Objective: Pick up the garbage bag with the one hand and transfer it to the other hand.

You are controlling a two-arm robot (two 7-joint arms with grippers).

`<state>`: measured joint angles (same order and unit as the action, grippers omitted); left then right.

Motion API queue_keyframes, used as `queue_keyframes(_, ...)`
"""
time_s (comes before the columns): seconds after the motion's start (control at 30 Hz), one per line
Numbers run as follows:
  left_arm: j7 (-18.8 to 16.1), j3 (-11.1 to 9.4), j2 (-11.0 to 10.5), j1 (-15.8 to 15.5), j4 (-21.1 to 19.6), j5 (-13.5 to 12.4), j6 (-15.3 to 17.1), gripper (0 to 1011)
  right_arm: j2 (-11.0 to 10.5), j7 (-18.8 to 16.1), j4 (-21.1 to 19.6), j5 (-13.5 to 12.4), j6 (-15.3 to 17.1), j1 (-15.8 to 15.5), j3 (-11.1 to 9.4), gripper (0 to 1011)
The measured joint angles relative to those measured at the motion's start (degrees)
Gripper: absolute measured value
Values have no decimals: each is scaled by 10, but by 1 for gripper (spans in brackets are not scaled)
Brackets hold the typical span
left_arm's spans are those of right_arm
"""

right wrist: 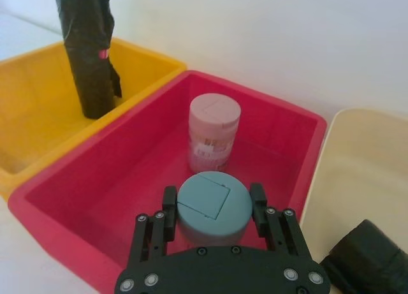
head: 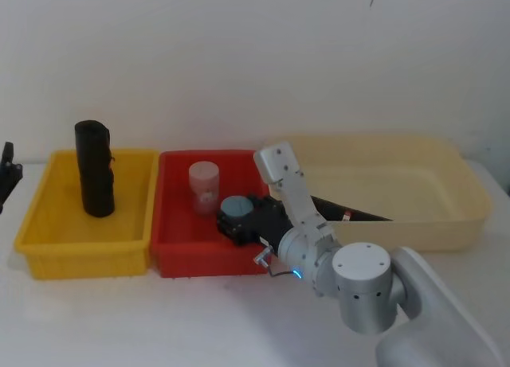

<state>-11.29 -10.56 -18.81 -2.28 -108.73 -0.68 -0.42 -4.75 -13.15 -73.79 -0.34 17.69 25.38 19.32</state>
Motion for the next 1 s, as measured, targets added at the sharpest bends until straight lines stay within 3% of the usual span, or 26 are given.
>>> queue_keyframes(0.47,0,0,0,0,0,0,0,1001,17,15,-20,-17,5,10,-33,668)
queue_keyframes(0.73,0,0,0,0,0,0,0,1001,29,39,-33,-39,-6,30,-72,668)
queue_keyframes(1.0,0,0,0,0,0,0,0,1001,34,68,-20,-49,-29,56,-107,668)
